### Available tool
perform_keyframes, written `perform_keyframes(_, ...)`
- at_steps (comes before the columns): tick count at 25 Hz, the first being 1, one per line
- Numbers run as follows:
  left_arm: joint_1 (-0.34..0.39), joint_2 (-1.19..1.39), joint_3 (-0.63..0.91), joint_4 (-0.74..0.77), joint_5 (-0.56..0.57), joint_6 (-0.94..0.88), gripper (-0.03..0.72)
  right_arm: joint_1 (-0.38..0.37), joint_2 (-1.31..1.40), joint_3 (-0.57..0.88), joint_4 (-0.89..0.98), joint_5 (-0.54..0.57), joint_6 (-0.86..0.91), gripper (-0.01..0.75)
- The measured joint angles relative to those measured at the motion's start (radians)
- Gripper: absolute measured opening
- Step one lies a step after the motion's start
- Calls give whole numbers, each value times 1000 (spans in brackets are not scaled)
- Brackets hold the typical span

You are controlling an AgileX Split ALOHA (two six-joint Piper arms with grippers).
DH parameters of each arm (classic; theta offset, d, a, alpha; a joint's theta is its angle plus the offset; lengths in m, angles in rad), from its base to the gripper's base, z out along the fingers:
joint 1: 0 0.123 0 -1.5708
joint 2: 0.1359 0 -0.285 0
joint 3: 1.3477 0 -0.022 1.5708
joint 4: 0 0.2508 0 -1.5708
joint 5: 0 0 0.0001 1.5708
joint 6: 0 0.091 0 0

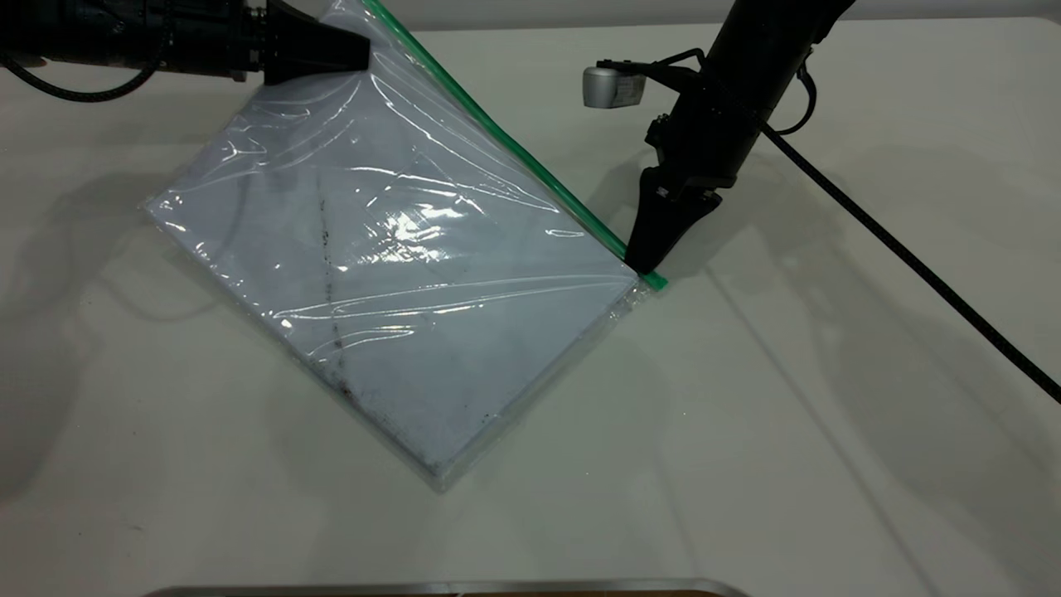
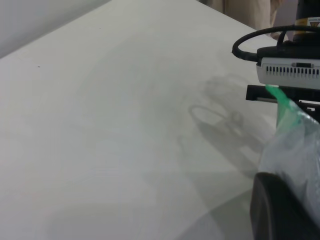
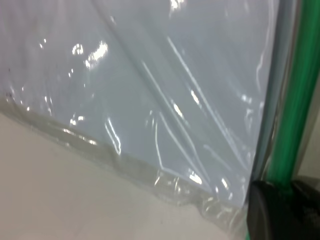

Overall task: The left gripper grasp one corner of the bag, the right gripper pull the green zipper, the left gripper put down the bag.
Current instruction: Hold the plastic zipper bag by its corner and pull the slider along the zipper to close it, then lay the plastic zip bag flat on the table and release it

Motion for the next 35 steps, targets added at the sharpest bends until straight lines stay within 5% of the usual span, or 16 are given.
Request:
perform_keyframes(21, 3, 0, 0, -8, 2, -2, 67, 0, -4, -55, -104, 25, 120, 81)
perform_keyframes(29, -16, 0, 0, 24, -13, -73, 67, -5, 10, -360, -85, 25, 192, 240)
perform_keyframes(35, -113, 43, -1, 22, -137, -176, 91, -5, 9, -554, -39, 39, 328, 349)
